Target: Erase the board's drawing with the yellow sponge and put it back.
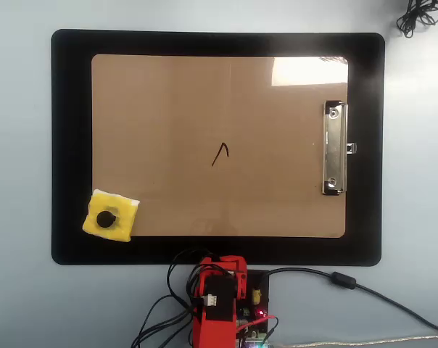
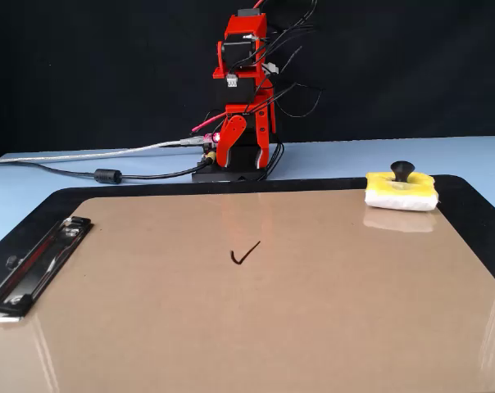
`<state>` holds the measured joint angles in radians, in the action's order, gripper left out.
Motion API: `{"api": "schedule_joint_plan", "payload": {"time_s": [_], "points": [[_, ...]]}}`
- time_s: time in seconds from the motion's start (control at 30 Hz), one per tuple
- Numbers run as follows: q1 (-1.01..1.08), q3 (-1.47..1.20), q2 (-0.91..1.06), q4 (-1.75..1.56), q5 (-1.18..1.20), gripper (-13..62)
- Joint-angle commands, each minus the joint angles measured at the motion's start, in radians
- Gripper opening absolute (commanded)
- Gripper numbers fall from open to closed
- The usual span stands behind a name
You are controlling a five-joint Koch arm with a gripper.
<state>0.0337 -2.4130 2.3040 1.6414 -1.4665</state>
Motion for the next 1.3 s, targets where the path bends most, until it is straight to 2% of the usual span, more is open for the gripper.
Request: {"api": "schedule_joint_plan", "payload": {"time_s": [0.0,0.1,0.3,0.4,0.5,0.67,0.9,1.03,1.27], "points": [[-0.012,0.126,0.034,0.035,-0.005,33.8],[-0.086,0.276,-0.005,-0.018,-0.005,33.8],[-0.325,0.374,-0.014,-0.258,-0.012,33.7],[-0.561,0.374,-0.012,-0.502,-0.032,33.5],[-0.796,0.328,-0.020,-0.752,-0.183,33.5],[-1.014,0.144,-0.081,-1.285,-0.247,33.4],[-1.141,-0.064,-0.252,-1.767,-0.239,33.4],[-1.163,-0.061,-0.410,-1.898,-0.238,33.4],[-1.164,-0.063,-0.541,-1.996,-0.212,33.4]]}}
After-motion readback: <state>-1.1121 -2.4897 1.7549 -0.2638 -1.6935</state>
